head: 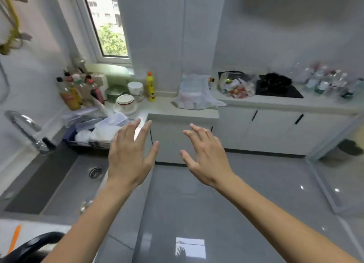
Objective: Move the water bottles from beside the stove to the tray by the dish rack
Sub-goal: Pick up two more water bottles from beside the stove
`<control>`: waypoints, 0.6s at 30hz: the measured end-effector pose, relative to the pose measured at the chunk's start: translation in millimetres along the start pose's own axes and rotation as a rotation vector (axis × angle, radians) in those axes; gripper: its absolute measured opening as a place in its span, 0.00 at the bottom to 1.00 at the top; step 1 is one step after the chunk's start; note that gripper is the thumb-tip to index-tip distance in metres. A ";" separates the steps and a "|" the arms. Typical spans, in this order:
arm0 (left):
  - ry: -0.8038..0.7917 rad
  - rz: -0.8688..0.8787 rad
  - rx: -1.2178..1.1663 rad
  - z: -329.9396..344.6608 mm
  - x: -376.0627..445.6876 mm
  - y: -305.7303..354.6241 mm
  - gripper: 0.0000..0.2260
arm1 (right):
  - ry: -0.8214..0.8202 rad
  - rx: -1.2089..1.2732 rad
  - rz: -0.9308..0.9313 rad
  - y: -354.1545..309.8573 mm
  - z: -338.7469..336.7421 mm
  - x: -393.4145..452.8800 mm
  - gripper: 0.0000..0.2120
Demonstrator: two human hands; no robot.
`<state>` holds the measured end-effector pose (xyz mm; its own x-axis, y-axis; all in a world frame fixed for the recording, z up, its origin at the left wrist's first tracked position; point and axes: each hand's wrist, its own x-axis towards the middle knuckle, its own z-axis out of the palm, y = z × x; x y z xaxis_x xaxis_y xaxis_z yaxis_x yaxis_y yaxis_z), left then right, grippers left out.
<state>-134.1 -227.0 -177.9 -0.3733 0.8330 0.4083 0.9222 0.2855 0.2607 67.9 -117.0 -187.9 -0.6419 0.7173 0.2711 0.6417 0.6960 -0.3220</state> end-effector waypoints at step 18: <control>-0.232 0.536 -0.216 258.3 281.5 329.8 0.29 | 0.137 -0.168 0.600 390.9 -102.2 55.9 0.27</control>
<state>91.0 224.0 -202.9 0.1899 0.9221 0.3371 0.9251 -0.2831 0.2532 325.8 198.5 -205.9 -0.0982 0.9739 0.2045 0.9371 0.1597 -0.3103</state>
